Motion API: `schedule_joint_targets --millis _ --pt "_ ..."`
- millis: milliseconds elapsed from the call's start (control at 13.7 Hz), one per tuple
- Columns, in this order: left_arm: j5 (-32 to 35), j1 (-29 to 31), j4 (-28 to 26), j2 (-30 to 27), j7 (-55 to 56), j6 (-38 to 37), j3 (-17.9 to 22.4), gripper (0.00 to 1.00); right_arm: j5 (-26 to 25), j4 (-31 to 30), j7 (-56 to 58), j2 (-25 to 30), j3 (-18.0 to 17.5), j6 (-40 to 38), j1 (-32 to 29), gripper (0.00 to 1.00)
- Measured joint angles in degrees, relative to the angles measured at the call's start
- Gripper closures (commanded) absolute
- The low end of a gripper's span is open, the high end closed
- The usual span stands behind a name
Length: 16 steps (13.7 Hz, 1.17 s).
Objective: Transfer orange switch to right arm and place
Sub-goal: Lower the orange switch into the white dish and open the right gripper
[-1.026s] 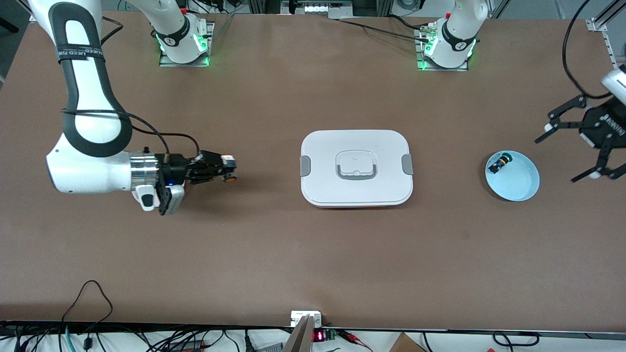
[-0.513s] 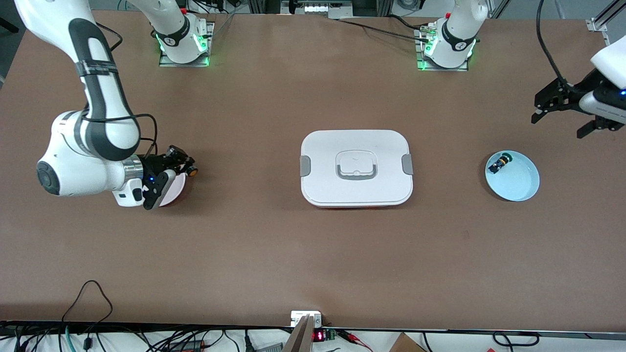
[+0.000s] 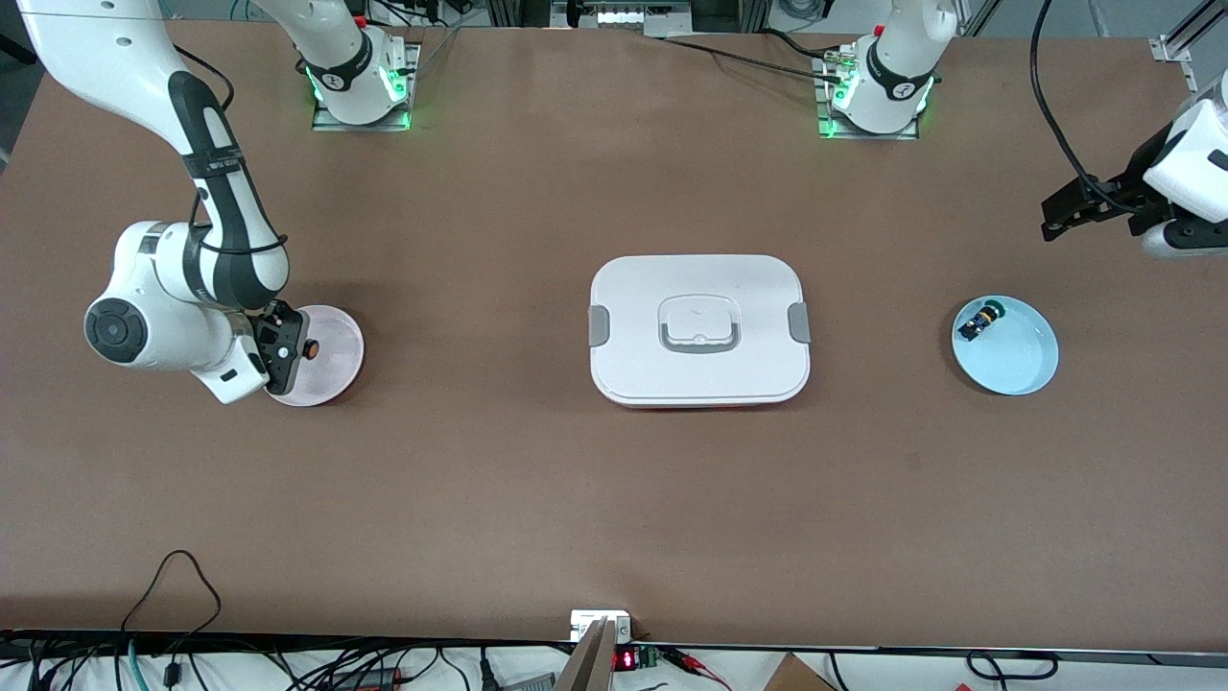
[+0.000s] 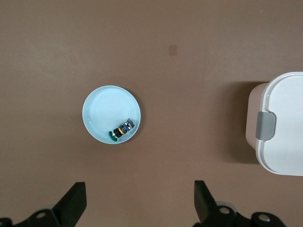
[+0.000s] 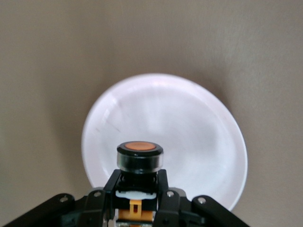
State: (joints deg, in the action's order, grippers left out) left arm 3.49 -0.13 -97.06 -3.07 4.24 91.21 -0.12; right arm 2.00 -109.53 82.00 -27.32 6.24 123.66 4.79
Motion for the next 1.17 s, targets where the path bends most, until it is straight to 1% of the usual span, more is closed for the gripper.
schedule_joint_targets --millis 220,513,586,659,952,1099,1172 --pt "0.0 0.3 1.3 0.1 0.2 0.0 0.2 0.0 -2.4 -5.3 1.7 0.0 -0.2 9.5 -0.2 0.94" --pt "-0.1 0.2 3.6 1.3 0.2 -0.1 0.0 0.0 -2.5 -10.7 2.1 0.0 -0.8 17.7 0.0 0.93" --pt "-0.1 0.2 3.8 1.5 0.2 -0.1 0.0 0.0 -2.6 -11.1 2.1 0.1 -0.9 18.4 0.1 0.76" --pt "-0.1 0.2 3.9 1.7 0.2 -0.2 0.0 0.0 -2.6 -11.1 2.1 0.2 -1.1 18.5 0.2 0.01" --pt "-0.1 0.1 4.7 1.9 0.2 -0.2 -0.1 0.0 -1.4 -10.9 1.3 1.3 -1.2 18.2 0.3 0.0" --pt "-0.1 0.0 5.9 1.9 0.2 -0.3 -0.3 0.0 1.1 -9.4 -2.3 3.8 -1.2 15.8 0.3 0.0" --pt "-0.1 0.0 6.1 1.9 0.2 -0.4 -0.3 0.0 1.7 -7.8 -5.7 5.3 -1.2 13.0 0.3 0.0"
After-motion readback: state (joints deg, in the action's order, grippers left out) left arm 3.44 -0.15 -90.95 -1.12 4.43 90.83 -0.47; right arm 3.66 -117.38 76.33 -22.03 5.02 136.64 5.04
